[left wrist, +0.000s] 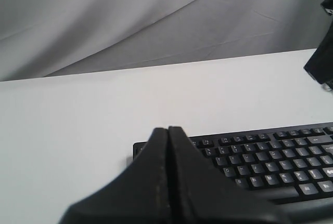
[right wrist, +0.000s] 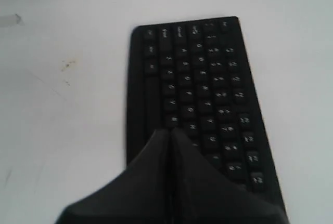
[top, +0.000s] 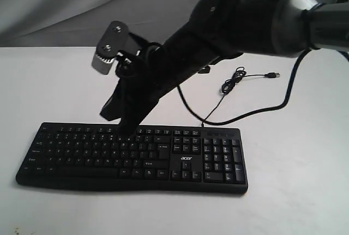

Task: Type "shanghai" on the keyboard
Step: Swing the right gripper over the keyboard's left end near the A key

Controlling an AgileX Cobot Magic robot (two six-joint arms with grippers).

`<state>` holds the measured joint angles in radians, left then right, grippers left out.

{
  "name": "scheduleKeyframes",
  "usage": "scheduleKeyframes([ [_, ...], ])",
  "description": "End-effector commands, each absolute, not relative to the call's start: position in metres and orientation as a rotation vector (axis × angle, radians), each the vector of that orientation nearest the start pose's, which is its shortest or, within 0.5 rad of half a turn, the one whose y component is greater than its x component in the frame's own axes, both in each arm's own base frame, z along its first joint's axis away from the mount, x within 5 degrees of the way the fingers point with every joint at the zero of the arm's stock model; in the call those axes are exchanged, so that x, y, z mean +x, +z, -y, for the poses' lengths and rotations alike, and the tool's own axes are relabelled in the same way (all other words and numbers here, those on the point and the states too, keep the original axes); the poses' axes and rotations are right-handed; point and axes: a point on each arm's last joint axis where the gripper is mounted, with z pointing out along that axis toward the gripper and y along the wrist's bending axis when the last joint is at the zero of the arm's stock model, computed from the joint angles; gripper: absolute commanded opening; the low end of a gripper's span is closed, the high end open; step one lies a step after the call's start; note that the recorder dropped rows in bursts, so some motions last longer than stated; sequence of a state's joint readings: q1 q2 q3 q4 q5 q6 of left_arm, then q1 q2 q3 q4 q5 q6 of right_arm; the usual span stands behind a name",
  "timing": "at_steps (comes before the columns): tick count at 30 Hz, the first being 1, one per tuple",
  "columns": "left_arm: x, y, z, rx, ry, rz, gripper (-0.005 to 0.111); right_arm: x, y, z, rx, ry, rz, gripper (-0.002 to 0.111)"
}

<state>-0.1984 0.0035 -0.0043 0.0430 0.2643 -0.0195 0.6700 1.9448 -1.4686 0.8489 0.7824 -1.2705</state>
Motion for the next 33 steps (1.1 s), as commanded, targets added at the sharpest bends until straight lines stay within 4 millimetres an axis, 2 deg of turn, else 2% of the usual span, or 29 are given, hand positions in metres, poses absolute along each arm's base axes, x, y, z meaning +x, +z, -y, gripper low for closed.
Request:
scheduleKeyframes([
  [1,0.054,0.19,0.01,0.185,-0.124,-1.735,0.0,0.294,0.235,-0.312,-1.598,0.727,-1.872,0.0],
  [7,0.054,0.19,0.01,0.185,-0.124,-1.735,0.0,0.297,0.216,-0.319,-1.616,0.7,-1.888,0.0],
  [10,0.054,0.19,0.01,0.185,-0.124,-1.735,0.0,0.296,0.2,-0.332,-1.653,0.599,-1.856,0.0],
  [13,0.054,0.19,0.01,0.185,-0.124,-1.735,0.0,0.289,0.192,-0.352,-1.763,0.594,-1.845,0.0],
  [16,0.054,0.19,0.01,0.185,-0.124,-1.735,0.0,0.301,0.196,-0.376,-1.734,0.568,-1.846,0.0],
  [21,0.054,0.19,0.01,0.185,-0.124,-1.735,0.0,0.327,0.199,-0.405,-1.735,0.577,-1.898,0.0],
  [26,0.054,0.19,0.01,0.185,-0.124,-1.735,0.0,0.342,0.17,-0.431,-1.734,0.524,-1.951,0.0],
  [33,0.054,0.19,0.01,0.185,-0.124,-1.735,0.0,0.344,0.156,-0.447,-1.745,0.493,-1.969,0.0],
])
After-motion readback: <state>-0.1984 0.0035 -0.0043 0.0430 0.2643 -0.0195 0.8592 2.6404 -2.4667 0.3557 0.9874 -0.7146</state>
